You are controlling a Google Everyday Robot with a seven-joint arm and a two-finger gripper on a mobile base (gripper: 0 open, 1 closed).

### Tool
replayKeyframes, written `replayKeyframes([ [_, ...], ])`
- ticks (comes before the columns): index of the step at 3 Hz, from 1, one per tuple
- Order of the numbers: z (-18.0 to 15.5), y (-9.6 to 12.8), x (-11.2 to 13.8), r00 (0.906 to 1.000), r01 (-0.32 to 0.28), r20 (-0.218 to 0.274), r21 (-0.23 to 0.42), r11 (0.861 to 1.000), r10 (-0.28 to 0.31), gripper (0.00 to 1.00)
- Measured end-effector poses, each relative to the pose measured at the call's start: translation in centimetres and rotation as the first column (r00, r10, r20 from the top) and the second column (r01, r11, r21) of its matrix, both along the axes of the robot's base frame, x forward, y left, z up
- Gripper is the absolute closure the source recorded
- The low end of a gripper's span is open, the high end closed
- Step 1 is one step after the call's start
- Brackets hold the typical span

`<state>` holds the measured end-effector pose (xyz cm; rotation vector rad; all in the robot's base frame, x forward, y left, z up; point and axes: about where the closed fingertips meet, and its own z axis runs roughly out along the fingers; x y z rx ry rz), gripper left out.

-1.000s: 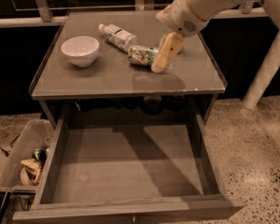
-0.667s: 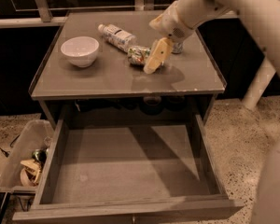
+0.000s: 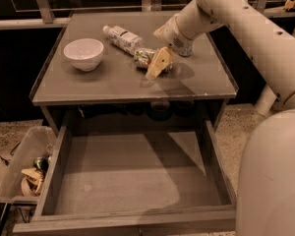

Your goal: Place 7up can into top drawer

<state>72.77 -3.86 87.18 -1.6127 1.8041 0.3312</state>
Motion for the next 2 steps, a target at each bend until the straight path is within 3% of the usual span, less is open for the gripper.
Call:
replayKeyframes([
  [1,-2.2,-0.65,0.94,0.9989,0.033,-0.032,-0.025,0.999,-0.034,0.0],
  [2,-2.86,-0.86,1.2,0.9981,0.043,-0.042,-0.033,0.999,-0.045,0.08],
])
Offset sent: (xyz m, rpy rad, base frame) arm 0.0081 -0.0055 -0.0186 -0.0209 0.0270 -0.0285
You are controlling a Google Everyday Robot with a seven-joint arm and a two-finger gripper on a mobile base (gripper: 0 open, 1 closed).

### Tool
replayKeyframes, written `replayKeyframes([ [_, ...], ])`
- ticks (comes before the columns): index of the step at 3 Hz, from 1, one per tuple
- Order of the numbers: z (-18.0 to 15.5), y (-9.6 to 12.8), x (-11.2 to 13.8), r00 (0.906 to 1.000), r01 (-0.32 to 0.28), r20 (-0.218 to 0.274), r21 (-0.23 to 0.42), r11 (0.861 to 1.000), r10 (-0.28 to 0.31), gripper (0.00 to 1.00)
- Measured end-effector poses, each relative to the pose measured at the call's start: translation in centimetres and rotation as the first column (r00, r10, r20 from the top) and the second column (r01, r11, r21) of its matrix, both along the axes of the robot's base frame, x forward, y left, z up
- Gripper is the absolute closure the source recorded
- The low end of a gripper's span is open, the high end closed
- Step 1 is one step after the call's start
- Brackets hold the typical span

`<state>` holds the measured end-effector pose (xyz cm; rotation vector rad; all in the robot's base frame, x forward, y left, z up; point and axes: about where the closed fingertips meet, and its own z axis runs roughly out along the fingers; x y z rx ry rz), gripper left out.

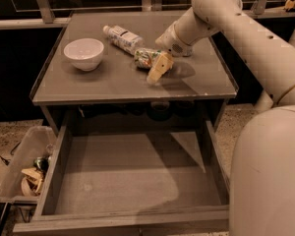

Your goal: Place 7up can into top drawer

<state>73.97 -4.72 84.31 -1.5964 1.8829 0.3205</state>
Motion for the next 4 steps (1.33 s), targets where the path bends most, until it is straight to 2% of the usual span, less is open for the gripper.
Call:
replayKeyframes([
  [3,-0.01,0.01,0.0,1.0,0.0,0.0,0.0,1.0,0.0,0.79],
  [4,-0.19,-0.64,-0.77,0.9998,-0.011,-0.018,-0.016,1.0,0.011,1.0],
])
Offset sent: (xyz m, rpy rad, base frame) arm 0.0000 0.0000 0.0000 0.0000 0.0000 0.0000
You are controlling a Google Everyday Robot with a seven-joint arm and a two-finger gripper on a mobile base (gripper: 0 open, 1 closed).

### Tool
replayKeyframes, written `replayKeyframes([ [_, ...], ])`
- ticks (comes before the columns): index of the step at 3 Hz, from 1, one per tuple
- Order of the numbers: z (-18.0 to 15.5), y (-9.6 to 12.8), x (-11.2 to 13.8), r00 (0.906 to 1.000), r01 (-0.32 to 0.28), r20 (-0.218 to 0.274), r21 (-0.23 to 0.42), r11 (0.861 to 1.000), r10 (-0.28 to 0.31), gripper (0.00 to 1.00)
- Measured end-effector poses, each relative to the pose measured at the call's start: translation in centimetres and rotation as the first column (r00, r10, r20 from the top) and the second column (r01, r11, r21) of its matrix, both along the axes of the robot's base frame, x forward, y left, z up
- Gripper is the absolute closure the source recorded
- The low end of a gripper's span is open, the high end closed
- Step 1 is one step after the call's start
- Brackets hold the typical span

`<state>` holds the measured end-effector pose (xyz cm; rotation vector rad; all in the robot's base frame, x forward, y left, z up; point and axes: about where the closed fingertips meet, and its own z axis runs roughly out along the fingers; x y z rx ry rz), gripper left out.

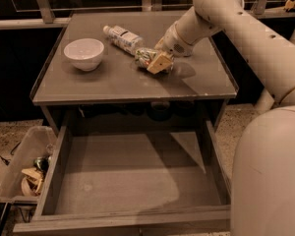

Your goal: Place 7up can into top drawer

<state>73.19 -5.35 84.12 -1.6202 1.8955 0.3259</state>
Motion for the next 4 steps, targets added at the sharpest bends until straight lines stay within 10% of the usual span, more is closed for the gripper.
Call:
replayKeyframes([
  [4,4.9,-4.9,-15.5,0.996,-0.02,0.089,0.095,0.995,0.011,1.0],
])
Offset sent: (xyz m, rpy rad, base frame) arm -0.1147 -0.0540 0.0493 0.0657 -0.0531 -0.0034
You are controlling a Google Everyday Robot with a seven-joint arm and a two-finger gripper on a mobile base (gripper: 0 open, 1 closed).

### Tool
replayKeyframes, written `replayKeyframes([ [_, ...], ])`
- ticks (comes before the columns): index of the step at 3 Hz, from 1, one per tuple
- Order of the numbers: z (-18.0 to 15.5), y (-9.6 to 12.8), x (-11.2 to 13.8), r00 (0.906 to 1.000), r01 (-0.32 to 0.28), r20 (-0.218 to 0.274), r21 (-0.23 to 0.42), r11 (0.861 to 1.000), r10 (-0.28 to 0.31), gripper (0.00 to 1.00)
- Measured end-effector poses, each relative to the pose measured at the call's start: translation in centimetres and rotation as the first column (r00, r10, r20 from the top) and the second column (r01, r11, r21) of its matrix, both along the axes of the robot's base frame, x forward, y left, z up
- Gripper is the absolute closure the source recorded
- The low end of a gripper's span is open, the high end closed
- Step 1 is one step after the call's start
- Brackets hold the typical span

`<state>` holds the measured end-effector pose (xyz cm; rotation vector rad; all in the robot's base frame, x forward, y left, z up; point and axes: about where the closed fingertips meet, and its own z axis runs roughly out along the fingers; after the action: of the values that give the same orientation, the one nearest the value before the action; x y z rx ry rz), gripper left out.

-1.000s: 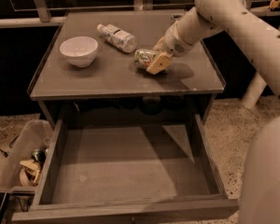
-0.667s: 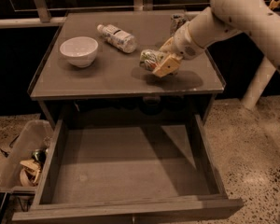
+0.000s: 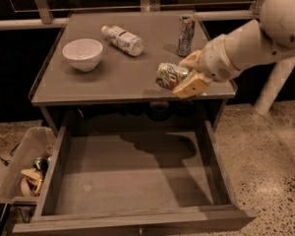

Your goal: Place 7up can into top drawer

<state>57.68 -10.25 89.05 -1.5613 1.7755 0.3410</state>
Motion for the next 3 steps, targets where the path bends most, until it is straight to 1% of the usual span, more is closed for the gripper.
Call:
replayKeyframes([
  [1,-2.2,-0.5,-4.5,0.9993,0.033,0.018,0.002,0.999,-0.033,1.0],
  [2,-7.2,0.3,-7.2,0.9982,0.058,-0.018,0.013,0.998,-0.057,1.0],
  [3,-14.2,0.7,-8.2,0.9924,0.084,-0.091,0.002,0.996,-0.083,1.0],
])
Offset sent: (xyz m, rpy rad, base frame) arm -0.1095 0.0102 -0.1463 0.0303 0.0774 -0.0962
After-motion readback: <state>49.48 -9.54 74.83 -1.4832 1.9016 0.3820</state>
